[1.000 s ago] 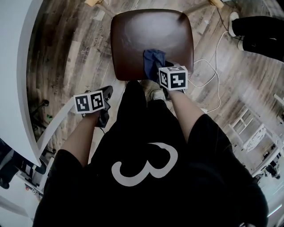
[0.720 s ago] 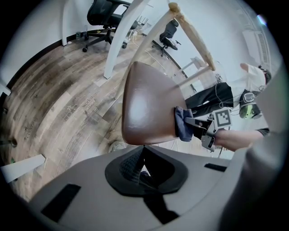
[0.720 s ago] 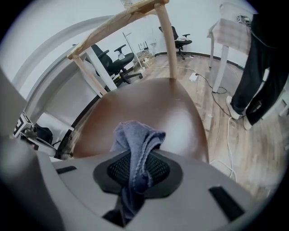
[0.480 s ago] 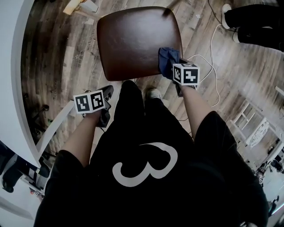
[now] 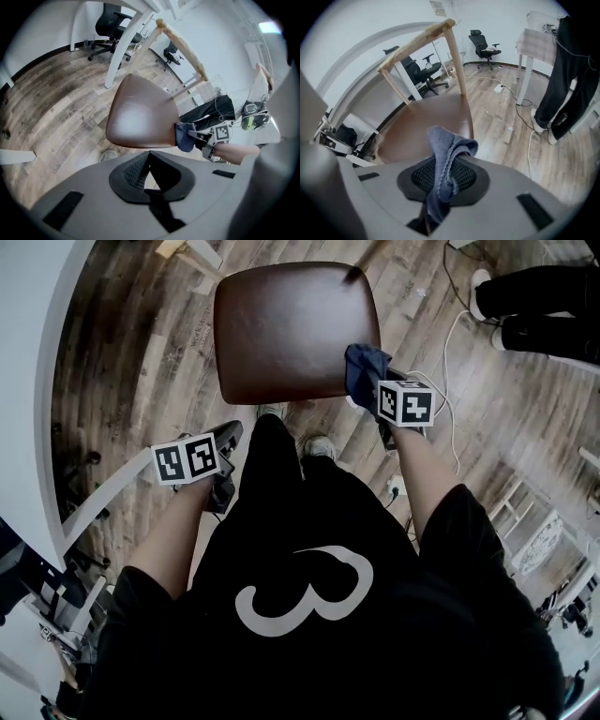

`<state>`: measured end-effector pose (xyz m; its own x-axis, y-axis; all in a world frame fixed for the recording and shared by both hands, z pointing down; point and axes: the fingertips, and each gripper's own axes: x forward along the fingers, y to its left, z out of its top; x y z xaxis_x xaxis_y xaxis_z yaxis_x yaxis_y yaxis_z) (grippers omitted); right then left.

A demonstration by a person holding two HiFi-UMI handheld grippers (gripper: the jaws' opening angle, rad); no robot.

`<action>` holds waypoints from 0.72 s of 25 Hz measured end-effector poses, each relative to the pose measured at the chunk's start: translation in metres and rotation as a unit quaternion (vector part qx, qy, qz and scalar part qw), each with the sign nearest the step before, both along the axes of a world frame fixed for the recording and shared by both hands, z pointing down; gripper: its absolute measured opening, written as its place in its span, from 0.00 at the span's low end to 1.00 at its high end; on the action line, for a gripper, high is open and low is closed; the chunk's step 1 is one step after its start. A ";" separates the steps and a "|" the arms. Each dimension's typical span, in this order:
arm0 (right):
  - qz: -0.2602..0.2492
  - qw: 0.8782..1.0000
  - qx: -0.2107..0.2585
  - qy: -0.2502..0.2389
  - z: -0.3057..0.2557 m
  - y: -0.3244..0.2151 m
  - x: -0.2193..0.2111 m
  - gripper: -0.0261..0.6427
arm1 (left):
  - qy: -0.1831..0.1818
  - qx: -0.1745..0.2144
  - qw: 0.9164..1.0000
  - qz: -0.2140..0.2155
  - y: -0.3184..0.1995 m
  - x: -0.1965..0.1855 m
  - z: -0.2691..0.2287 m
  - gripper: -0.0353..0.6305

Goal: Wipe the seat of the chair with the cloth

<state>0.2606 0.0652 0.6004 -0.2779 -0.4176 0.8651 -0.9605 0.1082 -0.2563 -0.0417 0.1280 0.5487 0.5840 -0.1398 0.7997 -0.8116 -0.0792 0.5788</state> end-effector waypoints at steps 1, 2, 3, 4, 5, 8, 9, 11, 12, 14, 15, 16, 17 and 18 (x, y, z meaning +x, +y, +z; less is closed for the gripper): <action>-0.004 1.000 0.013 -0.015 -0.011 -0.001 -0.007 0.13 | 0.015 0.006 1.000 -0.005 0.001 0.005 -0.009 0.07; -0.009 0.999 0.028 -0.031 -0.023 -0.002 -0.013 0.13 | 0.029 0.015 0.999 -0.008 0.002 0.010 -0.019 0.07; -0.016 0.998 0.043 -0.045 -0.037 -0.002 -0.019 0.13 | 0.043 0.024 0.999 -0.011 0.003 0.016 -0.030 0.07; -0.024 0.996 0.058 -0.059 -0.053 -0.001 -0.023 0.13 | 0.054 0.034 0.998 -0.013 0.005 0.021 -0.041 0.07; -0.032 0.994 0.072 -0.073 -0.069 0.002 -0.028 0.13 | 0.062 0.043 0.997 -0.018 0.007 0.025 -0.052 0.07; -0.041 0.985 0.106 -0.131 -0.127 0.017 -0.038 0.13 | 0.086 0.065 0.993 -0.049 0.020 0.035 -0.092 0.07; -0.044 0.981 0.115 -0.153 -0.148 0.024 -0.041 0.13 | 0.095 0.072 0.991 -0.061 0.025 0.038 -0.107 0.07; -0.058 0.970 0.135 -0.193 -0.193 0.039 -0.046 0.13 | 0.114 0.092 0.986 -0.075 0.033 0.045 -0.139 0.07; -0.069 0.964 0.147 -0.211 -0.214 0.046 -0.049 0.13 | 0.122 0.107 0.984 -0.074 0.037 0.048 -0.155 0.07; -0.091 0.949 0.171 -0.248 -0.257 0.059 -0.056 0.13 | 0.135 0.142 0.979 -0.063 0.041 0.052 -0.186 0.07; -0.100 0.940 0.182 -0.269 -0.277 0.066 -0.060 0.13 | 0.140 0.160 0.976 -0.052 0.043 0.053 -0.201 0.07; -0.107 0.931 0.191 -0.293 -0.297 0.073 -0.064 0.13 | 0.144 0.176 0.973 -0.040 0.046 0.054 -0.215 0.07; -0.114 0.920 0.200 -0.316 -0.316 0.082 -0.069 0.13 | 0.147 0.190 0.970 -0.025 0.050 0.055 -0.229 0.07; -0.121 0.912 0.209 -0.332 -0.333 0.090 -0.073 0.13 | 0.150 0.204 0.967 -0.010 0.054 0.056 -0.244 0.07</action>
